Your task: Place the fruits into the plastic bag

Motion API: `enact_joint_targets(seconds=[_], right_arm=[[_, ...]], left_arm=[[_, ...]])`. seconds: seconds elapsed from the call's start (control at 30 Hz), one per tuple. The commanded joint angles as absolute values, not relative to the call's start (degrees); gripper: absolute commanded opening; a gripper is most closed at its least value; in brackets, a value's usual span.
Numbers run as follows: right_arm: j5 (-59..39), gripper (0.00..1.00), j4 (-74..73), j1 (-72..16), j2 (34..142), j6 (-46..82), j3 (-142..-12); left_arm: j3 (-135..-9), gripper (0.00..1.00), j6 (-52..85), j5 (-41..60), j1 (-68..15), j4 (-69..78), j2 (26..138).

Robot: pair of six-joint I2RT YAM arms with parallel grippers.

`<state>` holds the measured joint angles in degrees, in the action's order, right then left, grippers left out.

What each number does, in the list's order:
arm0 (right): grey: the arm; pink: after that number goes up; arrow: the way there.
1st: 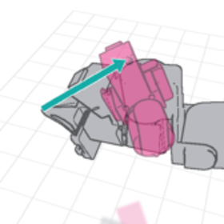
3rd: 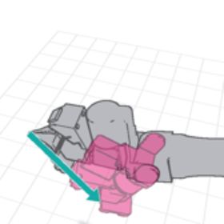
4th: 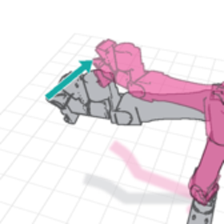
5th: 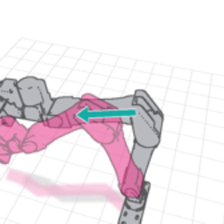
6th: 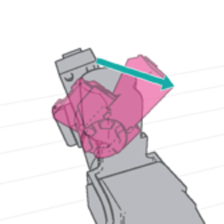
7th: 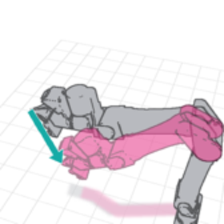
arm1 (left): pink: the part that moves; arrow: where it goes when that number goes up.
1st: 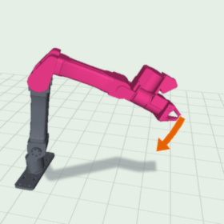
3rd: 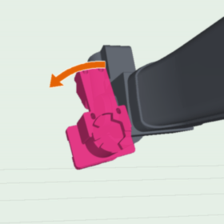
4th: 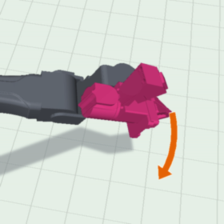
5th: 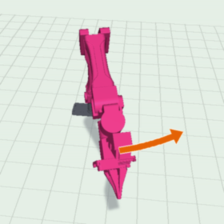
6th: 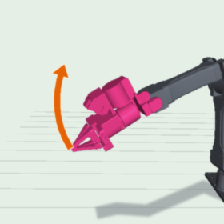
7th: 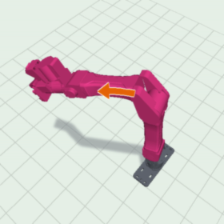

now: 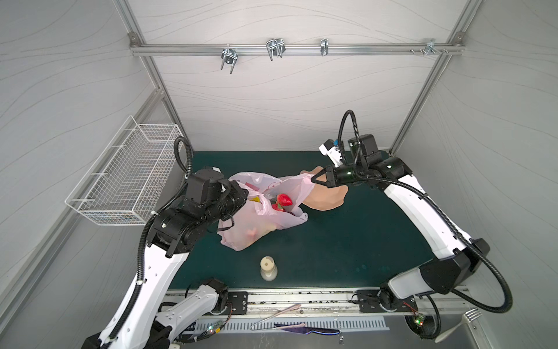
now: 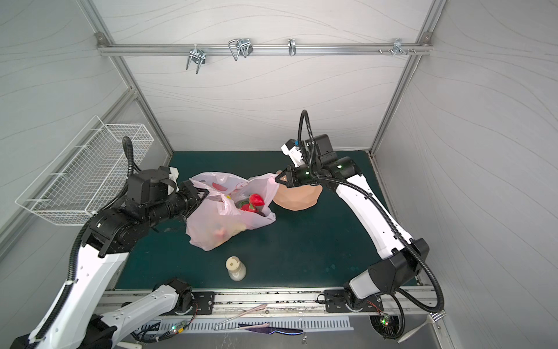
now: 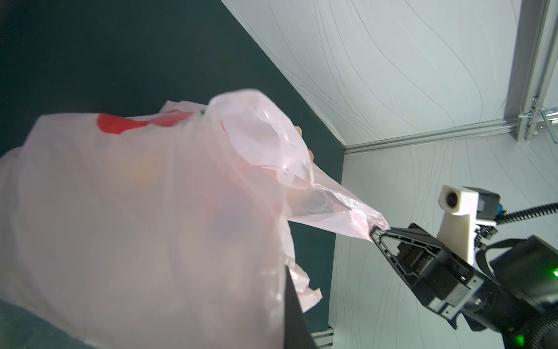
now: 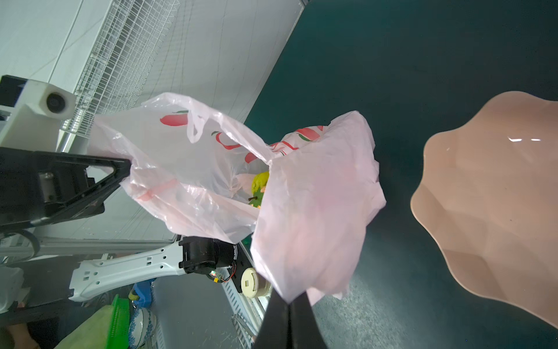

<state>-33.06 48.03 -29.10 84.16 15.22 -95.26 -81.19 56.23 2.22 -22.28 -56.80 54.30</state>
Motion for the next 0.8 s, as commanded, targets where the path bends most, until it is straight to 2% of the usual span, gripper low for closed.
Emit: enact_joint_targets(seconds=[0.0,0.3,0.77], right_arm=[[-33.84,0.0,52.79,-26.39,80.45,15.13,-98.67],[-31.14,0.0,58.27,-24.08,78.44,14.06,-104.62],[-26.44,0.0,56.9,-23.62,76.47,16.46,-103.39]], left_arm=[[-84.7,0.0,51.76,4.24,-19.08,-56.26,53.77],[-86.75,0.0,43.49,13.58,-11.07,-54.88,57.19],[-81.66,0.0,35.18,20.93,-9.67,-47.8,61.46]])
